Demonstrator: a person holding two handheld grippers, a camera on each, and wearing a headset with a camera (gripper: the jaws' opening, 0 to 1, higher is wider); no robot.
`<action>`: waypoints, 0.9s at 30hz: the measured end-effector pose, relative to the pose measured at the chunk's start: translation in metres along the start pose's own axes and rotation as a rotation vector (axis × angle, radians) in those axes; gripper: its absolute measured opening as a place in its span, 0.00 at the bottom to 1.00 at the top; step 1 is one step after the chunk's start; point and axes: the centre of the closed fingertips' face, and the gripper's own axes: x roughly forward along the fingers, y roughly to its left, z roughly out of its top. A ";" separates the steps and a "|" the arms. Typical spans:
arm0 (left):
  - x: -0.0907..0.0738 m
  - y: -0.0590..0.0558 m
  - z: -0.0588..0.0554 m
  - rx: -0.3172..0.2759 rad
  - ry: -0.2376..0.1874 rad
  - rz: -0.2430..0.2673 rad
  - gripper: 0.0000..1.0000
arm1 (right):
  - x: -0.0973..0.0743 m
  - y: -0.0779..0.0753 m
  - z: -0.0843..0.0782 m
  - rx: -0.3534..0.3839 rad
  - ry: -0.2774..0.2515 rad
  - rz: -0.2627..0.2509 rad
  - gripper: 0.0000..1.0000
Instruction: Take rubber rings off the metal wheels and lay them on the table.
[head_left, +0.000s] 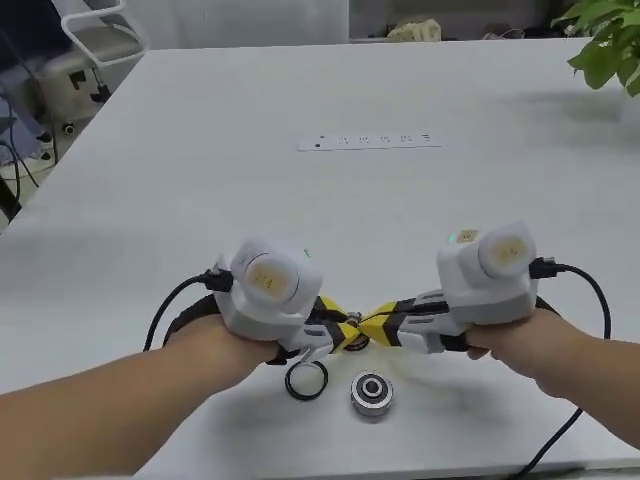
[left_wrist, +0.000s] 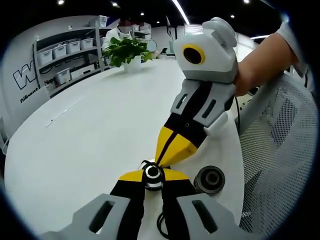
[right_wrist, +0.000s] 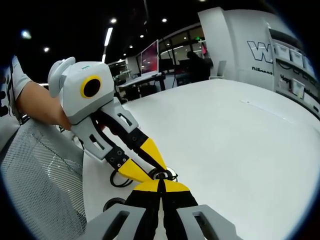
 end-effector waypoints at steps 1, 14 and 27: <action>0.000 0.000 0.000 0.000 0.000 0.000 0.07 | 0.000 0.000 0.000 0.003 -0.002 0.001 0.00; -0.001 0.000 0.000 0.001 -0.003 -0.002 0.07 | -0.001 0.005 0.006 0.047 -0.037 0.034 0.00; -0.001 0.000 0.000 0.000 -0.010 -0.005 0.07 | -0.002 0.004 0.008 0.036 -0.049 0.036 0.00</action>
